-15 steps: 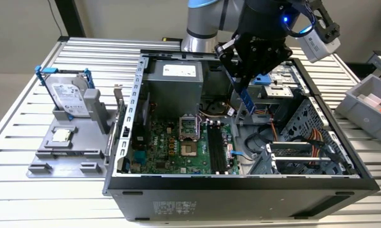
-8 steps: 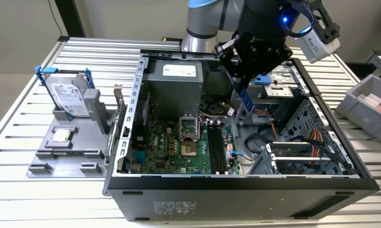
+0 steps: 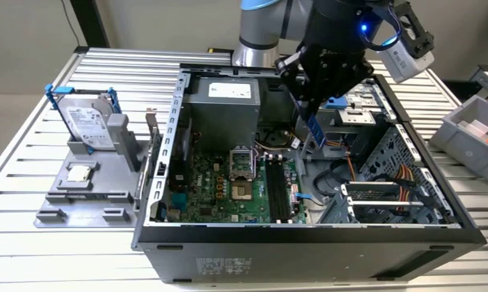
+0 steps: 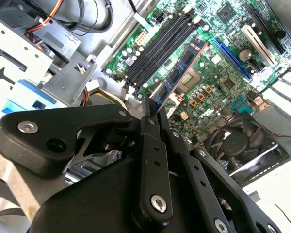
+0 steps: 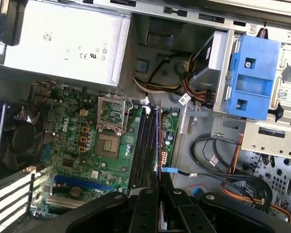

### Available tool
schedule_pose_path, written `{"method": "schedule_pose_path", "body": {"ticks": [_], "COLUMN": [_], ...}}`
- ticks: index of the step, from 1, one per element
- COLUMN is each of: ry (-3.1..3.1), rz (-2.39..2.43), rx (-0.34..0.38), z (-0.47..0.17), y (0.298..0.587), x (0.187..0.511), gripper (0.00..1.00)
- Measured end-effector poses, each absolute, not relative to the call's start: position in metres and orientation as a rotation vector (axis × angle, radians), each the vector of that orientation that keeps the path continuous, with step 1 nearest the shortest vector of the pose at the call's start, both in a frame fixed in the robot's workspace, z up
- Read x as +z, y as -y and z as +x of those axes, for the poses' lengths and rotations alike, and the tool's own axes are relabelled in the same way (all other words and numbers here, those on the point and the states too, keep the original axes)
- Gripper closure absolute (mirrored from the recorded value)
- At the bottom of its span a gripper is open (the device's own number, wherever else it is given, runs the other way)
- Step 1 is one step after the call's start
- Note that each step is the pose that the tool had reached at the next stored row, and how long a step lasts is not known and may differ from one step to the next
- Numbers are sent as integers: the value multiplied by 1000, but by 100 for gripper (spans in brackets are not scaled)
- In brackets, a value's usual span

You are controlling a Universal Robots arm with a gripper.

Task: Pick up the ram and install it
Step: 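Insert the ram into the slot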

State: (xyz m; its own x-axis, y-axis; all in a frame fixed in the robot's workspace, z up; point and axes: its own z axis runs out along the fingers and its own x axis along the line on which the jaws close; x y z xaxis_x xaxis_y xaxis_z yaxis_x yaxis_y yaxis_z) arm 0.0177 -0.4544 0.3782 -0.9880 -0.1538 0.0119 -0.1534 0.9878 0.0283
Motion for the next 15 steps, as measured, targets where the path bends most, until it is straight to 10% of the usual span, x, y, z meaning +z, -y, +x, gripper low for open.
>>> {"method": "schedule_pose_path", "body": {"ticks": [15], "ry": [3133], "rz": [177], "rx": [-37], "z": [18], "y": [454], "x": [370], "gripper": [100]}}
